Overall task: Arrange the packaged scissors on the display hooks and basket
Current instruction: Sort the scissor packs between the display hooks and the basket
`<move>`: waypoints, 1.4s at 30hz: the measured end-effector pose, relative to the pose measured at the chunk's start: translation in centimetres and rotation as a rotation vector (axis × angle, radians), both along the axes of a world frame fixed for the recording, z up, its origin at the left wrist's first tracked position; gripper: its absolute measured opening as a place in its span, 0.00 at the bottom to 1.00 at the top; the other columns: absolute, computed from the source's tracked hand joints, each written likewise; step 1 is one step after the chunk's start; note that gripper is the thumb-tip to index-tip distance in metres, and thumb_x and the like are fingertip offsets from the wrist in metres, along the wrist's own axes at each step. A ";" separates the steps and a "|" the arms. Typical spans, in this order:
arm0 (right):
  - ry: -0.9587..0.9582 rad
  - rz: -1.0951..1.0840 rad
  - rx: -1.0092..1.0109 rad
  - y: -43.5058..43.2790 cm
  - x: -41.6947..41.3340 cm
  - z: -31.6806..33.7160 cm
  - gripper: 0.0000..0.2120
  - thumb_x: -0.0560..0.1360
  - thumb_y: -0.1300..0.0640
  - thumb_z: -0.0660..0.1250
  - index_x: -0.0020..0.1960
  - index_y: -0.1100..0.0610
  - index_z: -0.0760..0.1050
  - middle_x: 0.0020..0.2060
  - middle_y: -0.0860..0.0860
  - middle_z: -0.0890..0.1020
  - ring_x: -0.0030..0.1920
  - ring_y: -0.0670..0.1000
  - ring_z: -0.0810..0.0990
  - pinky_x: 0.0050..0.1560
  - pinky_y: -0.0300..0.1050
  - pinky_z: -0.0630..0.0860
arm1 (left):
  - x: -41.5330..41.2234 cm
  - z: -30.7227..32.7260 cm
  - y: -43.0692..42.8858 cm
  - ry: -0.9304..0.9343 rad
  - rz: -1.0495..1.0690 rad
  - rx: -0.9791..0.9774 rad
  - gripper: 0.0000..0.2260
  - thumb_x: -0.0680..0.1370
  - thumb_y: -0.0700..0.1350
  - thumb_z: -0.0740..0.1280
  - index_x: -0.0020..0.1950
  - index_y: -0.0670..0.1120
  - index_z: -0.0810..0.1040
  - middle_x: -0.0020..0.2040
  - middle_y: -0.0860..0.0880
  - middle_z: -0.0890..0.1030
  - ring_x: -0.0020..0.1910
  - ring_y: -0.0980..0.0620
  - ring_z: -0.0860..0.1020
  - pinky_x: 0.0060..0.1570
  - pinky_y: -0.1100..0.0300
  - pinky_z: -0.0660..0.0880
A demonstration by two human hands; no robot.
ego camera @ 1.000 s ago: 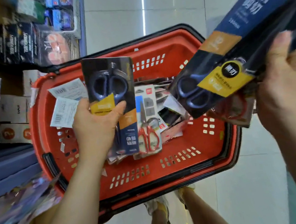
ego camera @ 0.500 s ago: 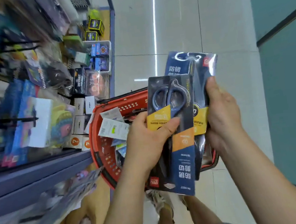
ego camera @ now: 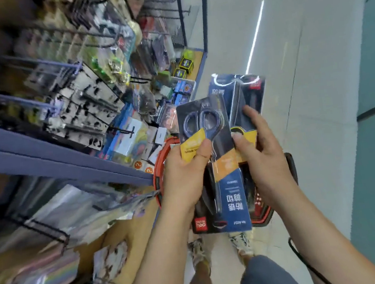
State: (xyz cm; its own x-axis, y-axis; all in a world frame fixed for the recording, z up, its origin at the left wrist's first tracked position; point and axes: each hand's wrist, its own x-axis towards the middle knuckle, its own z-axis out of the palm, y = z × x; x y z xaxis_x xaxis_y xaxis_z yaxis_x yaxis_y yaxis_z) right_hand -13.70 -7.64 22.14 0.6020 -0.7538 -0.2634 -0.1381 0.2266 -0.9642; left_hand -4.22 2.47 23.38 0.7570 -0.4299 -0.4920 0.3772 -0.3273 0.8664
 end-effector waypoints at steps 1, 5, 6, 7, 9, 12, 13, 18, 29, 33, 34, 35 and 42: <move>-0.035 0.016 0.026 -0.2 0.0 0.6 0.23 0.76 0.53 0.69 0.67 0.37 0.71 0.63 0.46 0.80 0.61 0.49 0.80 0.62 0.49 0.77 | -0.6 0.9 0.3 0.030 0.046 -0.038 0.08 0.78 0.47 0.69 0.51 0.44 0.81 0.47 0.48 0.86 0.47 0.52 0.83 0.57 0.50 0.78; -0.087 0.160 0.026 -0.4 -0.4 3.0 0.14 0.77 0.58 0.71 0.61 0.46 0.77 0.40 0.47 0.81 0.40 0.48 0.78 0.46 0.46 0.78 | -3.0 3.7 1.9 0.120 0.273 -0.169 0.06 0.80 0.43 0.67 0.53 0.43 0.81 0.52 0.43 0.85 0.55 0.40 0.82 0.61 0.41 0.75; -0.074 0.199 0.005 -0.3 -0.5 3.5 0.12 0.76 0.57 0.72 0.57 0.46 0.78 0.39 0.46 0.80 0.39 0.48 0.77 0.45 0.48 0.76 | -3.4 4.3 2.5 0.115 0.316 -0.181 0.06 0.80 0.43 0.67 0.52 0.44 0.82 0.51 0.43 0.85 0.54 0.40 0.82 0.61 0.39 0.75; -0.062 0.231 -0.012 -0.1 -0.6 3.9 0.10 0.75 0.55 0.72 0.55 0.46 0.79 0.39 0.46 0.80 0.39 0.48 0.76 0.46 0.49 0.76 | -3.8 4.7 3.3 0.103 0.359 -0.193 0.05 0.80 0.44 0.67 0.50 0.46 0.82 0.51 0.43 0.85 0.53 0.40 0.82 0.62 0.37 0.74; -0.059 0.285 -0.009 0.5 -0.5 4.9 0.07 0.75 0.56 0.71 0.51 0.46 0.78 0.40 0.47 0.80 0.39 0.49 0.77 0.45 0.49 0.75 | -4.3 5.8 5.5 0.064 0.454 -0.219 0.06 0.80 0.47 0.67 0.46 0.48 0.82 0.49 0.44 0.84 0.51 0.44 0.80 0.63 0.37 0.72; -0.081 0.446 -0.051 1.9 -0.2 6.6 0.08 0.78 0.61 0.68 0.49 0.47 0.77 0.39 0.44 0.79 0.37 0.46 0.76 0.41 0.43 0.75 | -4.6 8.2 10.2 -0.107 0.504 -0.164 0.04 0.80 0.46 0.67 0.49 0.46 0.79 0.45 0.50 0.84 0.46 0.52 0.80 0.57 0.52 0.76; -0.095 0.533 -0.081 2.7 0.0 7.3 0.10 0.78 0.63 0.68 0.48 0.47 0.76 0.38 0.41 0.79 0.36 0.44 0.75 0.39 0.39 0.75 | -4.7 9.2 12.1 -0.164 0.463 -0.129 0.03 0.79 0.44 0.68 0.50 0.45 0.78 0.42 0.51 0.84 0.42 0.55 0.80 0.50 0.57 0.77; -0.081 0.903 -0.115 8.8 1.1 10.4 0.17 0.76 0.71 0.64 0.43 0.49 0.79 0.32 0.41 0.79 0.31 0.40 0.73 0.33 0.31 0.71 | -6.9 15.1 22.8 -0.199 -0.025 0.109 0.15 0.70 0.46 0.72 0.55 0.45 0.81 0.44 0.48 0.86 0.39 0.59 0.79 0.45 0.63 0.76; -0.020 1.668 -0.035 28.2 -5.5 13.2 0.08 0.64 0.53 0.79 0.42 0.51 0.84 0.36 0.45 0.85 0.36 0.42 0.81 0.40 0.36 0.77 | -18.2 17.8 39.7 -0.316 -0.085 0.762 0.17 0.70 0.56 0.76 0.58 0.56 0.82 0.43 0.52 0.83 0.42 0.52 0.79 0.46 0.56 0.75; -0.105 1.565 -0.007 35.2 -10.0 13.3 0.08 0.71 0.62 0.75 0.39 0.50 0.84 0.35 0.45 0.86 0.36 0.42 0.81 0.41 0.36 0.78 | -26.0 16.2 46.9 -0.659 0.558 0.965 0.26 0.68 0.65 0.67 0.63 0.54 0.79 0.54 0.50 0.79 0.55 0.48 0.76 0.58 0.52 0.72; -0.128 1.562 -0.006 36.5 -10.8 13.2 0.08 0.70 0.60 0.76 0.39 0.47 0.85 0.36 0.44 0.86 0.37 0.42 0.82 0.43 0.38 0.78 | -28.4 15.5 48.8 -0.692 0.754 0.946 0.24 0.70 0.62 0.67 0.62 0.52 0.78 0.54 0.49 0.79 0.56 0.47 0.76 0.58 0.53 0.72; -0.147 1.569 -0.003 37.9 -11.7 13.2 0.07 0.69 0.58 0.77 0.40 0.46 0.85 0.37 0.44 0.86 0.38 0.43 0.82 0.44 0.38 0.79 | -30.8 14.9 50.4 -0.672 0.926 0.913 0.21 0.72 0.58 0.68 0.62 0.50 0.78 0.54 0.49 0.80 0.56 0.47 0.76 0.58 0.53 0.72; -0.151 1.766 -0.045 46.8 -16.4 13.8 0.07 0.69 0.45 0.75 0.41 0.48 0.84 0.34 0.43 0.84 0.35 0.41 0.80 0.38 0.33 0.76 | -41.9 14.3 56.9 -0.277 1.491 0.036 0.11 0.81 0.40 0.64 0.42 0.50 0.80 0.37 0.54 0.83 0.35 0.57 0.81 0.36 0.60 0.79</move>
State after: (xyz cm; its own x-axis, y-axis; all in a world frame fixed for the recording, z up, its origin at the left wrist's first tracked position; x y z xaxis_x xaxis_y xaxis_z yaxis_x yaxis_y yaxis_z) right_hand -30.09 39.12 35.94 0.6431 0.7541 -0.1331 -0.0831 -0.1041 -0.9911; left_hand -46.14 59.39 37.73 0.5434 0.7987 -0.2584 0.2043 0.1727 0.9636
